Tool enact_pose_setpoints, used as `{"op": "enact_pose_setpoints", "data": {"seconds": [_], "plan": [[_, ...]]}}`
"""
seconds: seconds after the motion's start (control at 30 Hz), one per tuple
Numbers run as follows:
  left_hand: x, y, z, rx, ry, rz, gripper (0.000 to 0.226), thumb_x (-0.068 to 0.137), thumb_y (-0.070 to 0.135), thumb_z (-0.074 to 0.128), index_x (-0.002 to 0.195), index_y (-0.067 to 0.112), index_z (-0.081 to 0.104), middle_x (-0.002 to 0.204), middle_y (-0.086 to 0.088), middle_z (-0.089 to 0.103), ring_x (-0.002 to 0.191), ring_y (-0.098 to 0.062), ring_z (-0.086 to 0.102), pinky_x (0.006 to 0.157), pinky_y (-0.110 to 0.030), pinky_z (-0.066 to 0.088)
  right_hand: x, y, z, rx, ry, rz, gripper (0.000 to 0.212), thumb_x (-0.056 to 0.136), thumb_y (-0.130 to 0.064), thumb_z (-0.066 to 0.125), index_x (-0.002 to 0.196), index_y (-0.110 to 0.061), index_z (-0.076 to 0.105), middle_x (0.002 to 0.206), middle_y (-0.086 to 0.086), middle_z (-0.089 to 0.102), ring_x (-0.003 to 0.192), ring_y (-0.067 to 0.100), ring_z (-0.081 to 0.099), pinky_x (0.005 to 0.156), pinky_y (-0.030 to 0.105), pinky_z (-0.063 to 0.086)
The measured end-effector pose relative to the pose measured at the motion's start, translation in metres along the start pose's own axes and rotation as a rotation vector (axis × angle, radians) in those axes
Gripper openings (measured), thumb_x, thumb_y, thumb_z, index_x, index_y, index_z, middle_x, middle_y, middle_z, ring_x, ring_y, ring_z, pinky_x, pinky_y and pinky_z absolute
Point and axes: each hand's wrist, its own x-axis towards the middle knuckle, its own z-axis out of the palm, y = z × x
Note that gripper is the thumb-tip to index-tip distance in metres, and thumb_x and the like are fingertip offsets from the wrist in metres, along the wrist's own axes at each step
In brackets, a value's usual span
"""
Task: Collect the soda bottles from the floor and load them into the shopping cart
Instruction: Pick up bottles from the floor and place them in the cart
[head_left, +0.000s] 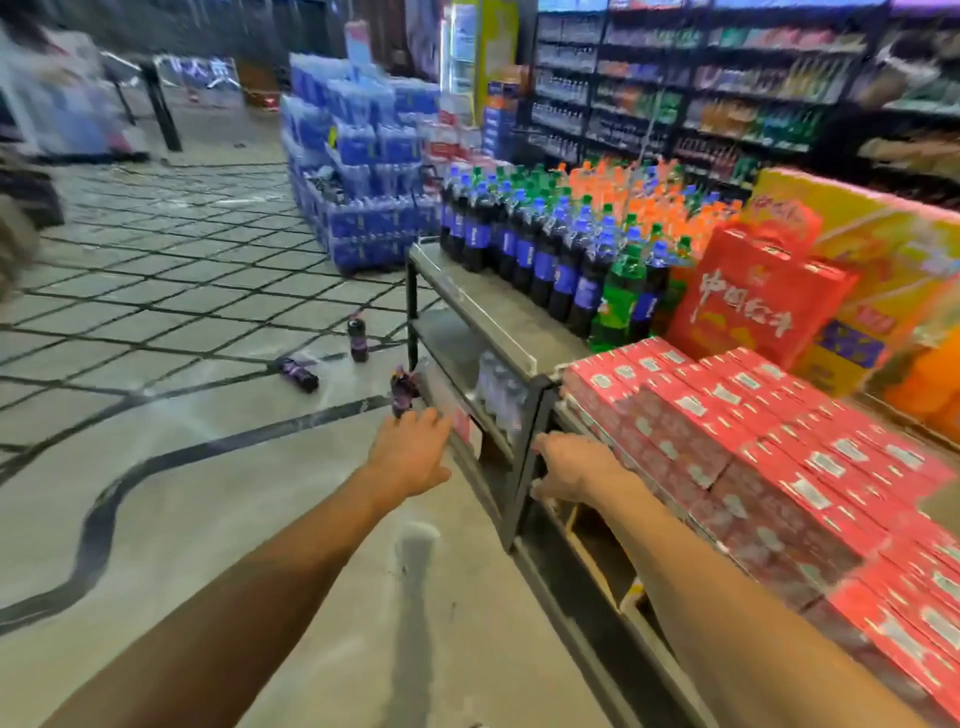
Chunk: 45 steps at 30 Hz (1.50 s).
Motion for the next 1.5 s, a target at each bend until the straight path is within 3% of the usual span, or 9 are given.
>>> {"op": "enact_pose_setpoints", "data": {"seconds": [0.27, 0.53, 0.7, 0.8, 1.0, 1.33, 1.5], "plan": [[0.080, -0.105, 0.008, 0.029, -0.049, -0.241, 0.064, 0.091, 0.053, 0.064, 0.144, 0.022, 0.044, 0.142, -0.006, 0.048, 0.127, -0.029, 0.049, 0.103, -0.048, 0.042, 0.170, -0.030, -0.037, -0.049, 0.002, -0.185, 0.059, 0.088, -0.047, 0.076, 0.134, -0.018, 0.054, 0.131, 0.007, 0.065, 0.118, 0.032, 0.064, 0.094, 0.048, 0.056], [0.159, -0.177, 0.031, 0.007, -0.043, -0.375, 0.065, 0.084, 0.055, 0.072, 0.138, 0.025, 0.051, 0.136, -0.002, 0.055, 0.121, -0.025, 0.054, 0.100, -0.043, 0.047, 0.308, -0.042, -0.056, -0.063, -0.068, -0.232, 0.039, 0.095, -0.034, 0.066, 0.129, -0.016, 0.060, 0.133, 0.008, 0.066, 0.119, 0.032, 0.064, 0.086, 0.036, 0.049], [0.202, -0.232, 0.050, -0.013, -0.107, -0.436, 0.066, 0.087, 0.052, 0.071, 0.142, 0.024, 0.050, 0.147, -0.003, 0.050, 0.133, -0.026, 0.049, 0.110, -0.044, 0.040, 0.385, -0.064, -0.060, -0.072, -0.154, -0.264, 0.056, 0.093, -0.042, 0.073, 0.139, -0.016, 0.055, 0.140, 0.008, 0.061, 0.129, 0.031, 0.059, 0.105, 0.042, 0.050], [0.238, -0.271, 0.062, -0.019, -0.132, -0.443, 0.065, 0.088, 0.052, 0.070, 0.143, 0.024, 0.049, 0.146, -0.003, 0.050, 0.133, -0.027, 0.048, 0.111, -0.044, 0.039, 0.433, -0.082, -0.067, -0.059, -0.171, -0.264, 0.066, 0.091, -0.044, 0.076, 0.146, -0.019, 0.050, 0.145, 0.005, 0.059, 0.131, 0.029, 0.059, 0.104, 0.041, 0.050], [0.312, -0.354, 0.074, -0.059, -0.114, -0.431, 0.066, 0.089, 0.055, 0.067, 0.143, 0.022, 0.048, 0.135, -0.003, 0.055, 0.121, -0.027, 0.054, 0.099, -0.043, 0.046, 0.523, -0.119, -0.093, -0.073, -0.172, -0.263, 0.054, 0.091, -0.040, 0.076, 0.136, -0.020, 0.054, 0.130, 0.004, 0.064, 0.116, 0.027, 0.064, 0.079, 0.033, 0.041], [0.440, -0.467, 0.088, -0.054, -0.152, -0.402, 0.059, 0.091, 0.052, 0.064, 0.140, 0.024, 0.050, 0.139, -0.004, 0.053, 0.123, -0.026, 0.052, 0.099, -0.042, 0.045, 0.650, -0.135, -0.129, -0.055, -0.223, -0.168, 0.062, 0.089, -0.038, 0.074, 0.144, -0.023, 0.051, 0.141, 0.003, 0.060, 0.128, 0.028, 0.058, 0.099, 0.039, 0.051], [0.518, -0.499, 0.091, -0.064, -0.127, -0.358, 0.064, 0.089, 0.061, 0.062, 0.139, 0.023, 0.051, 0.136, -0.004, 0.055, 0.120, -0.027, 0.054, 0.096, -0.041, 0.046, 0.723, -0.125, -0.154, -0.052, -0.228, -0.132, 0.059, 0.088, -0.042, 0.077, 0.139, -0.021, 0.055, 0.136, 0.003, 0.063, 0.124, 0.027, 0.061, 0.097, 0.039, 0.051]]}}
